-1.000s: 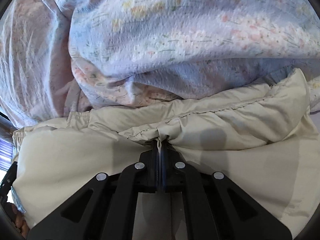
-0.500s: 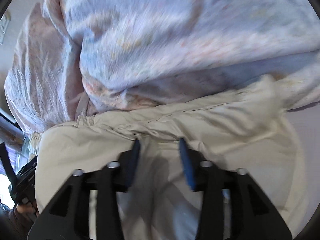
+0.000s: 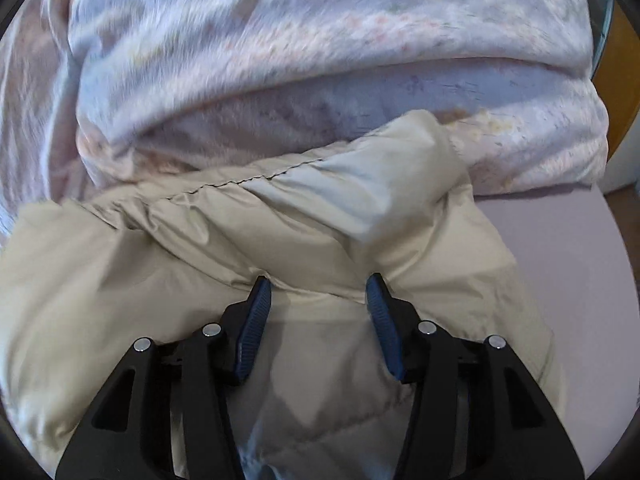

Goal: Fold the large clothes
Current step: 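Grasp the folded jacket edge with both tools, pinching the gathered seam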

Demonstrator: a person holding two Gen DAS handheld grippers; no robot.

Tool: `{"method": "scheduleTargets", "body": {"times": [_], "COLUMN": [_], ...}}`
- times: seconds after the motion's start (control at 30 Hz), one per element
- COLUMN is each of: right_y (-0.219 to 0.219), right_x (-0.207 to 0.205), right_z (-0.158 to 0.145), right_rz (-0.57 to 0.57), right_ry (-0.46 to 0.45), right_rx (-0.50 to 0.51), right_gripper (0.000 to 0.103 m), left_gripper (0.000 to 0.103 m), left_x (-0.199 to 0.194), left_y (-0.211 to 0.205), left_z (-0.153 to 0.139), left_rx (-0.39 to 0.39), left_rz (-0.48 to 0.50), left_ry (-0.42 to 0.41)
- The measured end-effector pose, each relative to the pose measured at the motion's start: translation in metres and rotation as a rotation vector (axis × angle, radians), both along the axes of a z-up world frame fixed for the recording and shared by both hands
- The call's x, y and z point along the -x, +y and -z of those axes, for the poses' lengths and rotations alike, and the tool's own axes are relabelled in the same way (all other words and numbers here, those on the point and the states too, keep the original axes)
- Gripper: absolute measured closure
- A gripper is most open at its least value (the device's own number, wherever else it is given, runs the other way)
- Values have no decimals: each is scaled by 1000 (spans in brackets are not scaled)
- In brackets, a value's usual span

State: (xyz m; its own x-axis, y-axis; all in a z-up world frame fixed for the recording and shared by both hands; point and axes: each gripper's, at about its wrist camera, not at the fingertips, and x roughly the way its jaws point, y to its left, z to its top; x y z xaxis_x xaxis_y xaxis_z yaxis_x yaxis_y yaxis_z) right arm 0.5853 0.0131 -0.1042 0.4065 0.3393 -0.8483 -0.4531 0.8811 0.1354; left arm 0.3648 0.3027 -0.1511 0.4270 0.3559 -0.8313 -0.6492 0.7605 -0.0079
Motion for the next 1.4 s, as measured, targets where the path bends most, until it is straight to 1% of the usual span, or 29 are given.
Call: {"method": "scheduleTargets", "body": {"times": [0.1, 0.27, 0.47, 0.5, 0.6, 0.63, 0.7, 0.73, 1.0, 1.23, 1.27, 1.3, 1.33, 1.4], "right_y": [6, 15, 26, 29, 26, 37, 43, 50, 40, 39, 38, 37, 35, 29], "right_x": [-2, 3, 8, 12, 15, 6, 10, 13, 23, 24, 24, 23, 21, 19], "right_z": [6, 16, 27, 33, 37, 36, 46, 58, 58, 58, 56, 54, 51, 42], "right_rz": [1, 3, 10, 11, 16, 16, 18, 19, 26, 25, 23, 19, 16, 21], "right_ry": [-29, -76, -110, -114, -133, -136, -143, -145, -162, -164, -159, -140, -125, -69], "right_rx": [13, 8, -8, -11, -17, -19, -24, -26, -40, -33, -34, -30, -23, -12], "right_gripper": [48, 47, 46, 46, 45, 45, 45, 45, 44, 44, 43, 43, 41, 39], "left_gripper": [2, 2, 2, 2, 2, 2, 2, 2, 2, 2, 2, 2, 2, 2], "left_x": [0, 0, -3, -3, -3, -4, -4, -3, 0, 4, 3, 3, 3, 6], "left_y": [4, 11, 14, 15, 12, 13, 10, 10, 6, 2, 3, 2, 1, -2], "left_z": [10, 21, 30, 33, 36, 38, 40, 38, 48, 44, 44, 39, 37, 29], "left_rx": [2, 4, -2, -4, -8, -10, -14, -11, -21, -24, -21, -12, -11, -12], "left_rz": [0, 4, 5, 5, 6, 6, 5, 7, 1, 1, -1, -5, -8, -12], "left_ry": [-6, -11, -21, -24, -29, -31, -34, -31, -45, -31, -21, 18, 29, 70]}}
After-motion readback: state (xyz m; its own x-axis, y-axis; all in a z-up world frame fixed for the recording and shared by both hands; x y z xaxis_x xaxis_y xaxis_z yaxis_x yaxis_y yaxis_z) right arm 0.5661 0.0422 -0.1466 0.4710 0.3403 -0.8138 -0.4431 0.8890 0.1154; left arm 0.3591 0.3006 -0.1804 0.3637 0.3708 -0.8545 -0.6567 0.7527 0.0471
